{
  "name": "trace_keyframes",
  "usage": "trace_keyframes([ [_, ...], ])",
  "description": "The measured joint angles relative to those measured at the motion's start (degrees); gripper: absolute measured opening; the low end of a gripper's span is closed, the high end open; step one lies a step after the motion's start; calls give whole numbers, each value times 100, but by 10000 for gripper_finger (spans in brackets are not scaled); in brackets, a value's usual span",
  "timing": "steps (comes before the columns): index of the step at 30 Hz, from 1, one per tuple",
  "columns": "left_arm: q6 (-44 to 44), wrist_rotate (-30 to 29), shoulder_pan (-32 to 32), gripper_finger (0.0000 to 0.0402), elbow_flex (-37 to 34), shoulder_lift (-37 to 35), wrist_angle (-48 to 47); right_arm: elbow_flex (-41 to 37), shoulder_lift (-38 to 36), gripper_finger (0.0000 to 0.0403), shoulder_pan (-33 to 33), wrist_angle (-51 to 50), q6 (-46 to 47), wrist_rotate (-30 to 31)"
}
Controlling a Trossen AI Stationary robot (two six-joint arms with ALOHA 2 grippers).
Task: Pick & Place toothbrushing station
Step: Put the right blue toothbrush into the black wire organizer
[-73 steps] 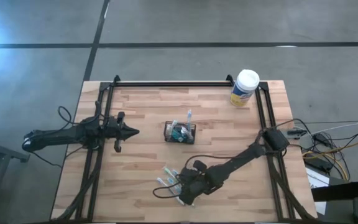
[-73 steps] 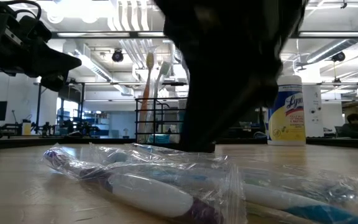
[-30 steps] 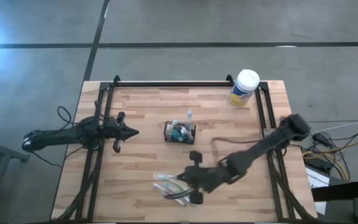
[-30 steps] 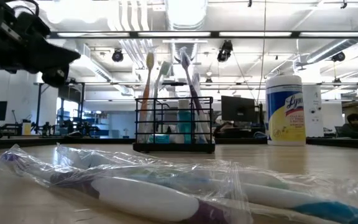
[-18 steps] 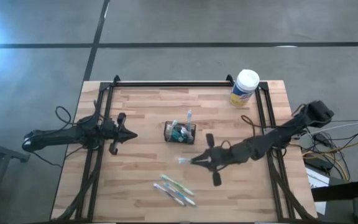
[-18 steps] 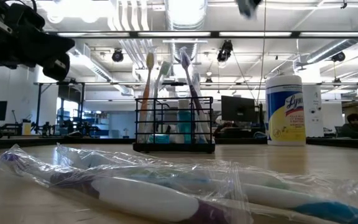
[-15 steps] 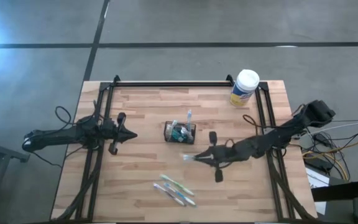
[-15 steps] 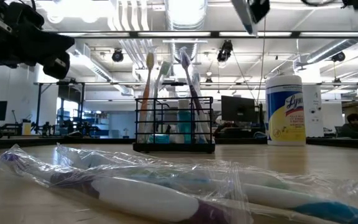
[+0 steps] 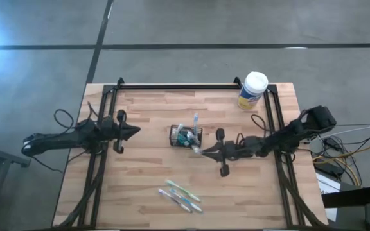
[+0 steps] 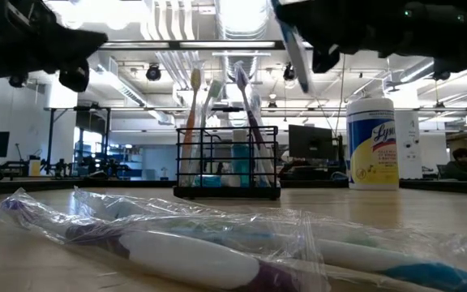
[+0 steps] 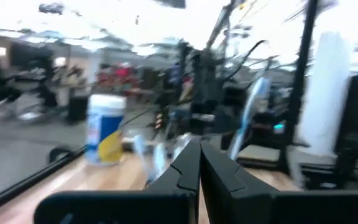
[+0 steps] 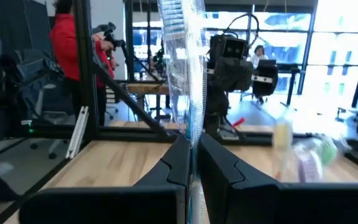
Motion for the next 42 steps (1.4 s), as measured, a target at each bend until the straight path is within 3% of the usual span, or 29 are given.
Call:
trace_keyframes([
  [5,-27,748,-73,10,119,589,440,514,524,17,1,9,-273,-13],
  [14,776,889,-657,14,921,2139,758,1226,995,18,-133,-20,-407,-69],
  [28,861,917,-885,171,2303,4020,912,1581,984,19,-266,-254,-409,-415],
  [32,1092,1241,-904,183,2666,4493,1011,1645,987,19,-368,-266,-409,-402],
  [42,1107,1250,-902,184,3467,5486,1052,1669,988,19,-521,-310,-404,-402],
])
